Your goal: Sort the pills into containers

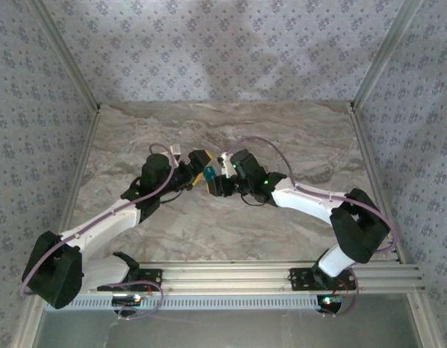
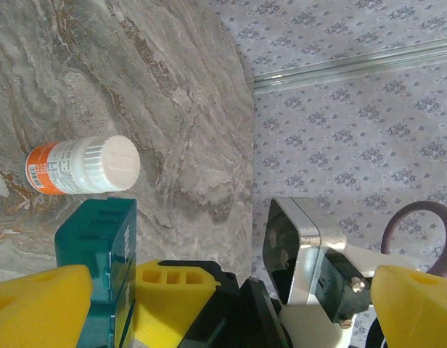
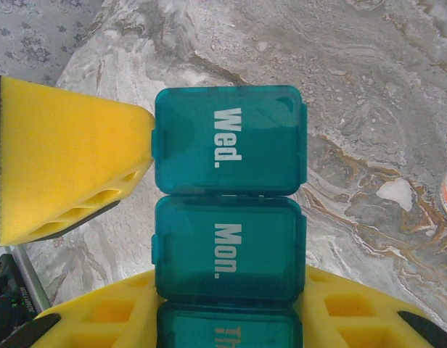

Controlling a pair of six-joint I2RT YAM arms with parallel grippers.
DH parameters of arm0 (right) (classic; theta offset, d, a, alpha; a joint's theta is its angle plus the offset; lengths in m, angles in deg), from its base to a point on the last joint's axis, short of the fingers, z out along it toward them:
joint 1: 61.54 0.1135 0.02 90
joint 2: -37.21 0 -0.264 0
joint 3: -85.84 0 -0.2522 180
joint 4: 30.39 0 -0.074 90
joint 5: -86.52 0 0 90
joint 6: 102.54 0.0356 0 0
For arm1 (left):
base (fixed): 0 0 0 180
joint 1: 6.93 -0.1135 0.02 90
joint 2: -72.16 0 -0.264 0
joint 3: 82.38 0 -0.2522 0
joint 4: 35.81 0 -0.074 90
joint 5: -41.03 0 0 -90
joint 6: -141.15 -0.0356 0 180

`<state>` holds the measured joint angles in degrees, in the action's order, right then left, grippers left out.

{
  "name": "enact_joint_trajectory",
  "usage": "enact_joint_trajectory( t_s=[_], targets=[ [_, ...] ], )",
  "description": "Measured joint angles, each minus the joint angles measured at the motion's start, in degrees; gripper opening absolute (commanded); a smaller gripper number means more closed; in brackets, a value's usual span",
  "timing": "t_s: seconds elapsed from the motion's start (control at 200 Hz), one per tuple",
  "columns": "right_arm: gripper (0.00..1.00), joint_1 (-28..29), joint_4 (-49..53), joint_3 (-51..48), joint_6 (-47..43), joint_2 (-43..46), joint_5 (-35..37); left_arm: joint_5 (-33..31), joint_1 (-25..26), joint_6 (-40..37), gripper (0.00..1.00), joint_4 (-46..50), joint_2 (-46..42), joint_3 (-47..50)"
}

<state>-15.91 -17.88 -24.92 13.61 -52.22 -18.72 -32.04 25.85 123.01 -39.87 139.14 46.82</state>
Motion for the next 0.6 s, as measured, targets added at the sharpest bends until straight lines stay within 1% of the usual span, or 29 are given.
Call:
enact_joint_trajectory(
  t_s=[0.6],
  targets=[
    [0.28,0.44,-1.38,-0.31,0.44,-0.98,0.85,-1.27,1.6,-0.22,0.98,0.13,1.07,-2.08]
  ],
)
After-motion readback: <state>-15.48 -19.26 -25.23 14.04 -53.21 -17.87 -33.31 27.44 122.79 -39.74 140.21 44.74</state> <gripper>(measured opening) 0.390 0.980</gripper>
